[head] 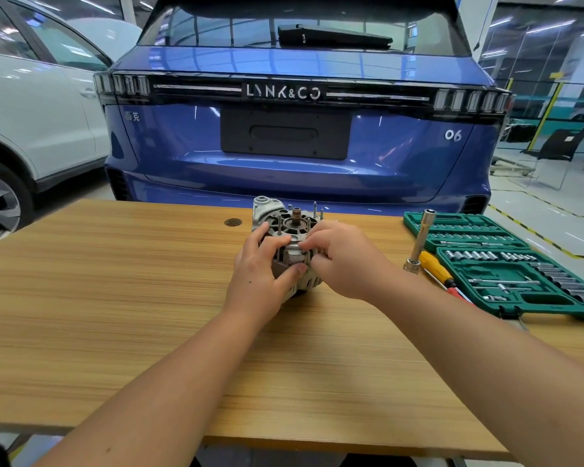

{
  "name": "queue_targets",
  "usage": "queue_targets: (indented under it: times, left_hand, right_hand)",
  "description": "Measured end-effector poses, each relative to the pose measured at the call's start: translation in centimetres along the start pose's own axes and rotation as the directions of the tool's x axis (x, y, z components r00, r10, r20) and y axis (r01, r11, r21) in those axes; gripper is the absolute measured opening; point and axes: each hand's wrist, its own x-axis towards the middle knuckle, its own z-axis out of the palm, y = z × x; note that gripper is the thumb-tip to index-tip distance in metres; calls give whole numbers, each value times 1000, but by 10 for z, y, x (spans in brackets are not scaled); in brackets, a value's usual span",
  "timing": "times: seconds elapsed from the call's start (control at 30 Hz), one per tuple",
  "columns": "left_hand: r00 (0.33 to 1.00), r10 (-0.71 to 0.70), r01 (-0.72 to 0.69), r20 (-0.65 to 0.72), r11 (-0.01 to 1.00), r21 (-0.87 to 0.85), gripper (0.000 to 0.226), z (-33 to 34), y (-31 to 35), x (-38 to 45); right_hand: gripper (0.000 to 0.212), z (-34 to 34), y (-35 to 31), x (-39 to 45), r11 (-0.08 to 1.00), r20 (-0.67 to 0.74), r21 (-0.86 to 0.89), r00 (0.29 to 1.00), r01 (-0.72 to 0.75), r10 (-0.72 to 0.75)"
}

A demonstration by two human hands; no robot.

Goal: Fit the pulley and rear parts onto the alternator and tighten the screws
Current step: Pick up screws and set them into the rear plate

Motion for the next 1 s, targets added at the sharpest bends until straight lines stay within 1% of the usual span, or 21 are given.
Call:
queue_targets:
  times: [0.1,0.13,0.2,0.23,0.27,0.3,0.33,0.37,0.4,0.43,0.47,0.5,0.53,0.6,0.67,0.8,0.9,1.0]
  left_hand:
    - [1000,-3,3,-4,1000,14,45,0,1,0]
    - [1000,-2,2,-8,1000,15,45,0,1,-1]
    - [1000,0,0,-6,1000,19,46,0,1,-2]
    - [1000,1,-1,-2,1000,24,47,0,1,-1]
    - [1000,2,-2,1,999,33,47,-1,1,-1]
    - [1000,4,-4,3,999,45,47,-1,0,0]
    - [1000,5,-6,4,998,56,48,-2,-1,0]
    - [1000,6,-6,3,998,62,48,-2,-1,1]
    - [1000,7,-7,2,998,61,48,-2,-2,0]
    - [1000,7,-7,-1,998,58,48,-2,-1,0]
    - [1000,7,-7,-3,999,54,48,-1,-1,-1]
    - [1000,7,-7,-4,999,53,48,0,0,-1]
    - [1000,7,-7,-6,998,57,49,1,0,-2]
    - [1000,1,0,-13,997,73,49,2,1,-2]
    - [1000,0,1,-18,997,82,49,3,1,-3]
    - [1000,0,2,-20,996,86,47,4,1,-4]
    - [1000,-2,4,-20,994,108,47,5,1,-4]
    - [999,3,2,-37,988,153,49,9,3,-4]
  right_hand:
    - [36,1,6,0,1000,-9,30,1000,-9,9]
    - [36,2,9,-2,997,4,77,1000,-11,11]
    - [35,0,19,-6,968,-17,246,998,-48,53]
    - [34,-2,28,-6,943,-67,320,990,-93,121]
    - [33,-4,40,-4,915,-124,368,967,-164,223]
    - [31,-6,53,0,892,-159,373,930,-255,332]
    - [31,-8,66,5,875,-152,320,892,-363,426]
    - [34,-8,80,10,858,-98,209,863,-469,496]
    - [37,-7,91,15,837,-6,51,838,-545,546]
    - [40,-5,101,18,815,89,-127,812,-565,577]
    - [42,-3,107,21,793,161,-293,790,-534,591]
    - [43,0,112,23,775,207,-417,780,-476,590]
    - [44,3,116,27,761,233,-495,779,-420,582]
    - [45,11,124,36,748,255,-567,789,-346,559]
    - [45,19,130,44,741,266,-583,784,-333,561]
    - [30,34,143,51,707,283,-625,748,-331,600]
    - [24,42,147,53,691,271,-655,758,-306,593]
    - [22,42,144,54,700,277,-658,775,-277,568]
